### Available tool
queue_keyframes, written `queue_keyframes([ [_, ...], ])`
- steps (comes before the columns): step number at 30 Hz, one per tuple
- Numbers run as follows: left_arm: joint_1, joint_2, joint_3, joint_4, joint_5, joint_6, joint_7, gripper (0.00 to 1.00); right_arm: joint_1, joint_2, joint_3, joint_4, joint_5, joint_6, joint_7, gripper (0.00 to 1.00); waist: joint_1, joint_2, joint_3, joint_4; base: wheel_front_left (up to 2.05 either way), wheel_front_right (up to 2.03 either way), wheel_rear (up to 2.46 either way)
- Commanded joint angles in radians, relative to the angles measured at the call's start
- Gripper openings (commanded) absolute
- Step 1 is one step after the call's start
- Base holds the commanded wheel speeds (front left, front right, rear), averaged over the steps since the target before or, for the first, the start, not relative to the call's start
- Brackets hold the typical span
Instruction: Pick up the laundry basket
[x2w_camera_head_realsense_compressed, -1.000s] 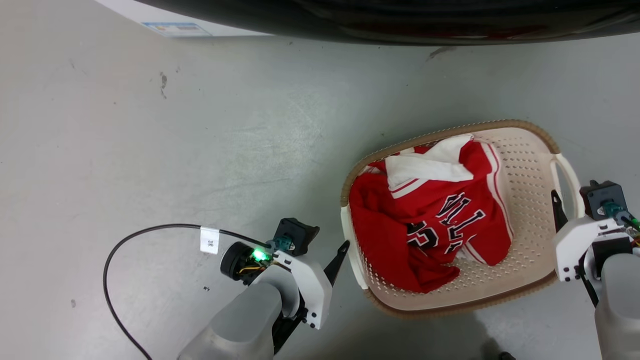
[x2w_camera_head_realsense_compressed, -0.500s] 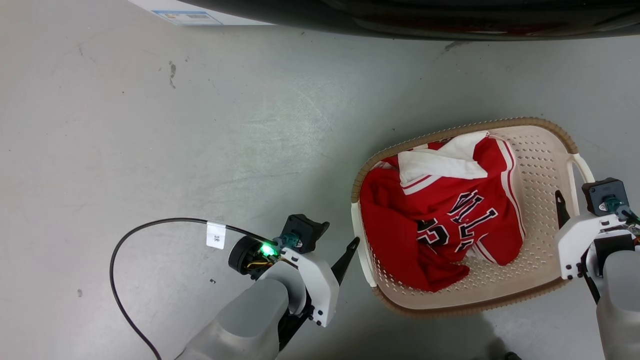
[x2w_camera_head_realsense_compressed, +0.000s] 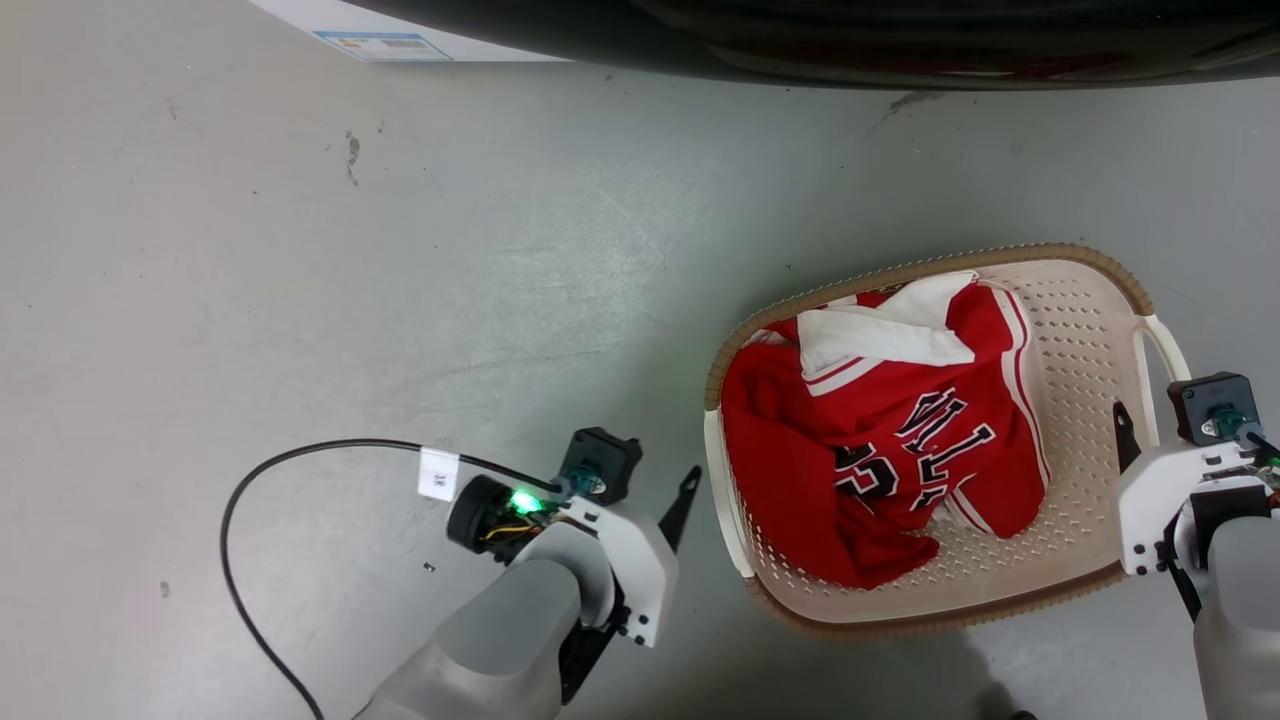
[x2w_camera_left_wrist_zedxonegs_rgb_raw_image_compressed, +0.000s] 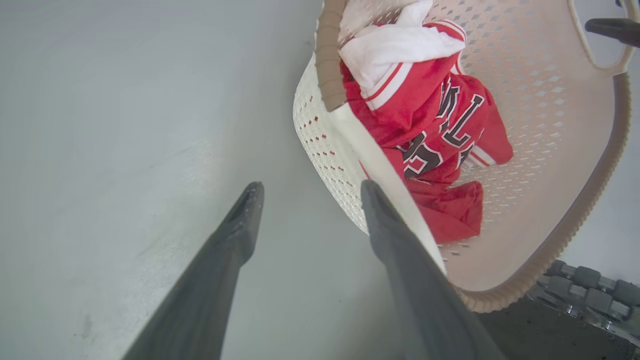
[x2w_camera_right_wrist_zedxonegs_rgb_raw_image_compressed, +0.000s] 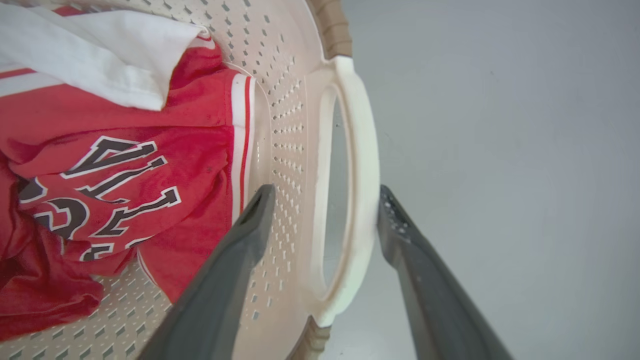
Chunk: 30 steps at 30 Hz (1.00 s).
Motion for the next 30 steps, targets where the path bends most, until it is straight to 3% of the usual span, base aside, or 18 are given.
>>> queue_keyframes([
  [1,-0.004,-0.004,0.002,-0.010,0.008,0.003,-0.007,1.00,-0.007,-0.001,-0.007,0.007,-0.008,-0.001,-0.002,1.00,0.0000,0.0001,0.001,0.002,0.00,0.00,0.00],
  [12,0.011,0.000,0.058,-0.090,0.085,0.019,-0.006,1.00,-0.036,-0.019,-0.074,0.028,-0.045,-0.001,0.004,1.00,0.0000,0.0001,0.022,0.015,0.00,0.00,0.00],
  [23,0.021,-0.001,0.061,-0.088,0.136,-0.013,-0.002,1.00,-0.074,0.002,-0.081,0.033,-0.054,-0.001,0.011,1.00,0.0000,0.0001,0.059,0.000,0.00,0.00,0.00],
  [30,0.001,0.001,0.044,-0.030,0.112,-0.040,0.005,1.00,-0.096,0.016,-0.068,0.037,-0.054,-0.001,0.013,1.00,0.0000,0.0001,0.097,-0.019,0.00,0.00,0.00],
])
